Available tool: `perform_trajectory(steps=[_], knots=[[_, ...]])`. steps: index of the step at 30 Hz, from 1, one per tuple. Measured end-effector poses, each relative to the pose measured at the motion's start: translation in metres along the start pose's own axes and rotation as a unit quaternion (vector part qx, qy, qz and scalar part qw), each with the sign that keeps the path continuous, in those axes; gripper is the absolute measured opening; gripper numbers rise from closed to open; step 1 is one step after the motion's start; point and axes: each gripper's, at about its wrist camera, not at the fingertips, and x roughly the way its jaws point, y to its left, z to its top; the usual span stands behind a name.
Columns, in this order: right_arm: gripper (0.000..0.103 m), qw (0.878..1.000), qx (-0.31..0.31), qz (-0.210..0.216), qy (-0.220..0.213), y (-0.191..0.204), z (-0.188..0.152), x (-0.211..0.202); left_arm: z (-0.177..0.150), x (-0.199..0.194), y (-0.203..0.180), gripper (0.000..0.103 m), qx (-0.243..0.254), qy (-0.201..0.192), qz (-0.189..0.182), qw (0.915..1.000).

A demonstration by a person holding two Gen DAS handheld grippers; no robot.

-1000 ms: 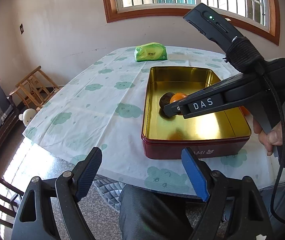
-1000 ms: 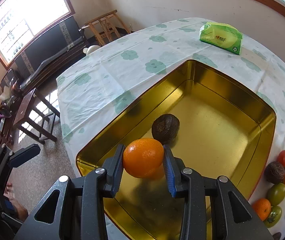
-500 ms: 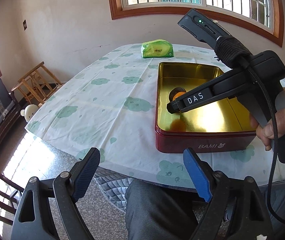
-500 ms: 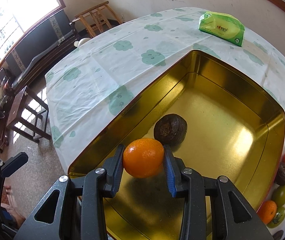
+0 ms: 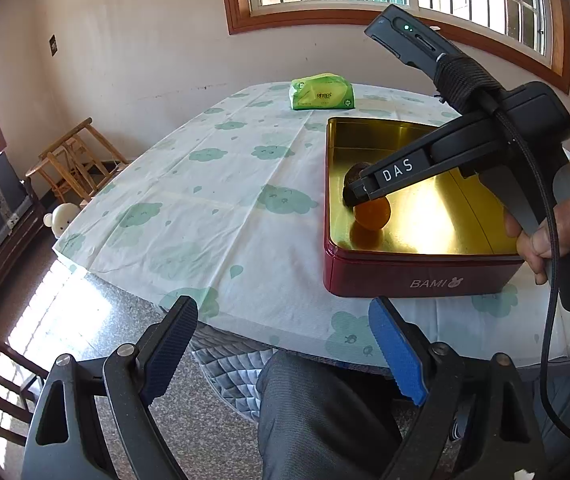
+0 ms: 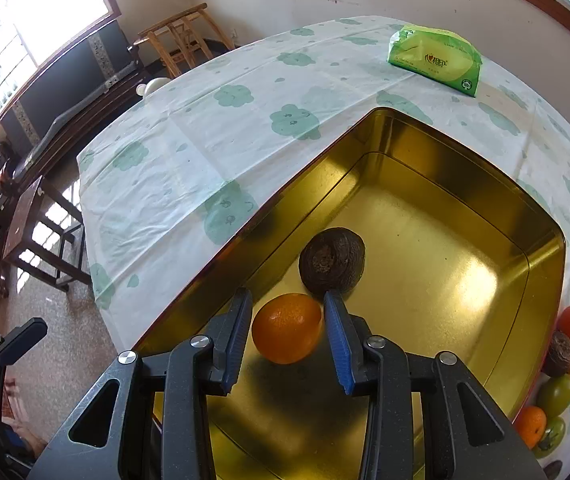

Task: Organize fruits
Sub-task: 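Carry the tangerine into the tin and open the right gripper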

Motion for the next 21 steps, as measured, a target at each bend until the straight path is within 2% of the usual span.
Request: perform_trajectory(steps=[13,21], knots=[[0.041,0.996,0.014,0.035,-0.08,-0.006,-0.005,-0.039,0.002,-0.003,-0.007,0.086,0.008,0.002,0.007,0.9999],[0.056,0.989,0.033,0.041,-0.136,-0.025,-0.035,-0.08,0.004,-0.011,-0.021,0.089,0.025,-0.002,0.01,0.9996]])
